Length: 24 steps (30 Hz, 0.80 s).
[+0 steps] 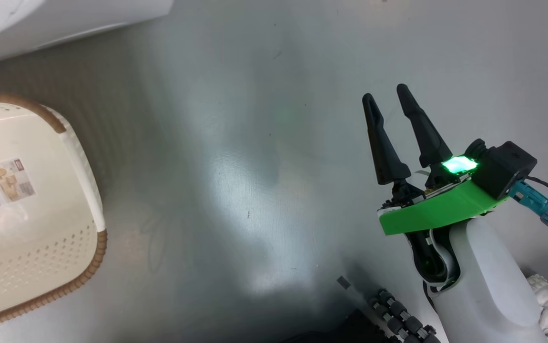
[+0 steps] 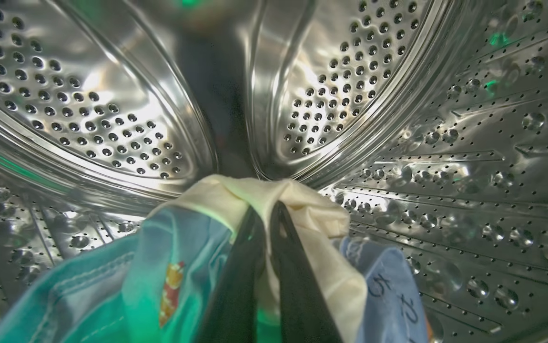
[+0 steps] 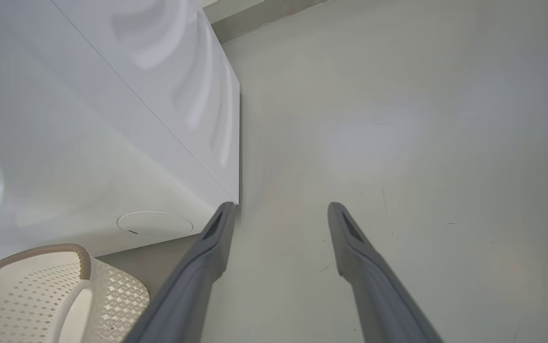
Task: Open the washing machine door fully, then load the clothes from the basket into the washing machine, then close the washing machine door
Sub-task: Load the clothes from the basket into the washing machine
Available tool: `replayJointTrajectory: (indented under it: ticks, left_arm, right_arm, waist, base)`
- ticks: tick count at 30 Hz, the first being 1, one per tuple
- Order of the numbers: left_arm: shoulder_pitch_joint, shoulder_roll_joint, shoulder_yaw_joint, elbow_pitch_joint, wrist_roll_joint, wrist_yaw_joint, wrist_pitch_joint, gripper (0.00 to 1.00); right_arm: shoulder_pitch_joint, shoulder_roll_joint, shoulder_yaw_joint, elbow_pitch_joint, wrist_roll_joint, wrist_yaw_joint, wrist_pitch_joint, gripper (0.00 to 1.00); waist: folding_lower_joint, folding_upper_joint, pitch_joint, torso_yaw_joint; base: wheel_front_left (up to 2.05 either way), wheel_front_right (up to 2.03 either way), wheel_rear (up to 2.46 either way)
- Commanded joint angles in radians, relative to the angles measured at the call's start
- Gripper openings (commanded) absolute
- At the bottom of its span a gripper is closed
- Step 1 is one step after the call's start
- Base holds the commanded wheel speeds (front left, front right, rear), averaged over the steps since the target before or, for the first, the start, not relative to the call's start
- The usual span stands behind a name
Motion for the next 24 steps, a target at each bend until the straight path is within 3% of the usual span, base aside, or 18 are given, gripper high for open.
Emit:
replayJointTrajectory:
  ticks: [1, 10, 24]
  left_arm:
    - [-0.009, 0.059, 0.011, -0.012, -0.009, -0.003, -0.009, 1.00]
    - [0.066, 0.055, -0.019, 0.014, 0.033, 0.013, -0.101, 1.00]
    - [0.278, -0.021, 0.014, -0.026, -0.012, 0.066, -0.253, 1.00]
  right_arm:
    - [0.022, 0.005, 0.013, -0.014, 0.006, 0.009, -0.005, 1.00]
    - [0.023, 0.005, -0.010, -0.008, -0.014, 0.009, -0.005, 1.00]
    - [0.053, 0.005, -0.054, 0.004, -0.065, 0.009, -0.005, 1.00]
  waist:
    - [0.0000, 0.0000, -0.009, 0.006]
    - [0.0000, 0.0000, -0.071, 0.035]
    - [0.0000, 0.0000, -0.189, 0.096]
  base:
    - [0.00, 0.00, 0.00]
    - [0.00, 0.00, 0.00]
    - [0.00, 0.00, 0.00]
